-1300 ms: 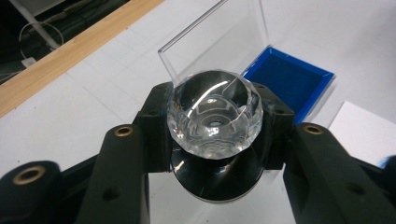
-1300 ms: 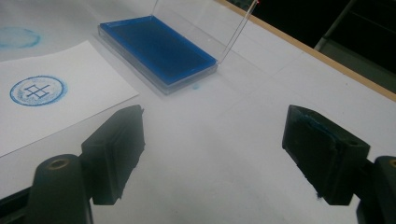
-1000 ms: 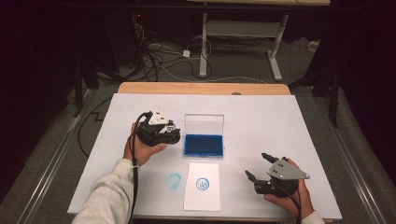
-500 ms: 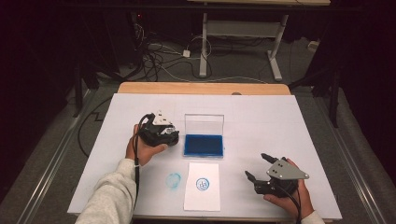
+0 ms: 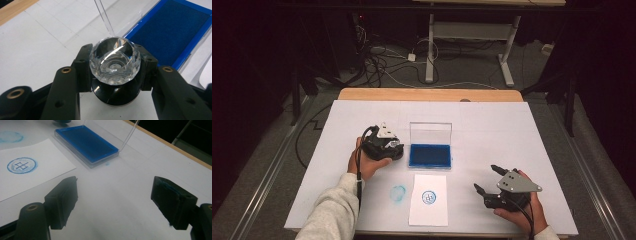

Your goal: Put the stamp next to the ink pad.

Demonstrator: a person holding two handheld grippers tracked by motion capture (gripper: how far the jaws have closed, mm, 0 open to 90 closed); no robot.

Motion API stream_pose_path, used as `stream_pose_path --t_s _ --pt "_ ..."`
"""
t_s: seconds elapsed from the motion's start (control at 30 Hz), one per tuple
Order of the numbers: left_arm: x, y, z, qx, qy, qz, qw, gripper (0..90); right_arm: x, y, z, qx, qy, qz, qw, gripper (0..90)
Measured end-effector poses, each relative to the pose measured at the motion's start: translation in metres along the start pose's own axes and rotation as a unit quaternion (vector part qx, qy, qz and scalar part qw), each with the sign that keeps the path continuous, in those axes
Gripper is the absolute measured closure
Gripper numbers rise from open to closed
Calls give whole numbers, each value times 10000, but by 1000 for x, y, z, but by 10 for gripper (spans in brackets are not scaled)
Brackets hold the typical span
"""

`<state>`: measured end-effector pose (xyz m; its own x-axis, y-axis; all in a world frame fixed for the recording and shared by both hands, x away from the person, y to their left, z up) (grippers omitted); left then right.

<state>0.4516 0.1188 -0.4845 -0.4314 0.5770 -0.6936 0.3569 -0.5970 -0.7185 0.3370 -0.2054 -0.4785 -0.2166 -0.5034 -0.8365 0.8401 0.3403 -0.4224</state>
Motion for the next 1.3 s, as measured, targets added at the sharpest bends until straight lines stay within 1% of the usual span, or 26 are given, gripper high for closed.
stream_pose_path --t_s 0.2,0.27,0.33,0.37,0.5,0.53,0.57,0.67,0.8,0.87,1.0,1.07,1.3 --pt "1 4 3 -30 64 -56 10000 543 0 0 -1 -24 -7 -15 10000 216" --pt "1 5 3 -27 60 -72 10000 542 1 0 -1 -26 -12 -22 10000 216" --pt "2 6 2 -77 67 -97 9999 543 1 0 0 -14 -10 -29 10000 216" --pt "3 7 2 -61 56 -98 9999 542 1 0 0 -21 1 -34 10000 216" --pt "4 9 2 -45 52 -66 10000 542 1 0 -1 -29 -21 -28 10000 217" --pt "4 10 2 -65 67 -57 9999 542 1 0 -1 -27 -23 -29 10000 217" --pt "4 10 2 -128 88 -60 9999 543 0 0 0 -25 -22 -30 10000 217" --pt "4 12 1 -80 80 -18 9999 542 0 0 1 -12 -16 -15 10000 219" --pt "5 16 1 -156 117 -54 9998 542 0 -1 0 -22 -28 -21 10000 219" --pt "5 17 1 -167 107 -19 9998 542 0 -1 0 -29 -28 -25 10000 219" --pt "7 17 0 -148 58 28 9999 543 0 -1 0 -24 -27 -9 10000 219" --pt "8 17 -1 -86 1 78 9999 542 0 -1 0 -40 -32 -13 10000 219" --pt "8 16 -1 -40 -27 112 9999 539 0 -1 -1 -31 -42 -23 10000 219"
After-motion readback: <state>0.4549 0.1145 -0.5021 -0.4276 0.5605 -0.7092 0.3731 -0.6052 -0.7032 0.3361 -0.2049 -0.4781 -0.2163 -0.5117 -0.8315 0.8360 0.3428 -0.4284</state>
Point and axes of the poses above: each handheld gripper's, and its own axes: y roughly forward along the jaws, x roughly out of its underside, z roughly to its right, the point moved 7 cm from there along y, roughly forward along the jaws, and after that the axes turned 12 degrees about x, right-handed, at the moved point
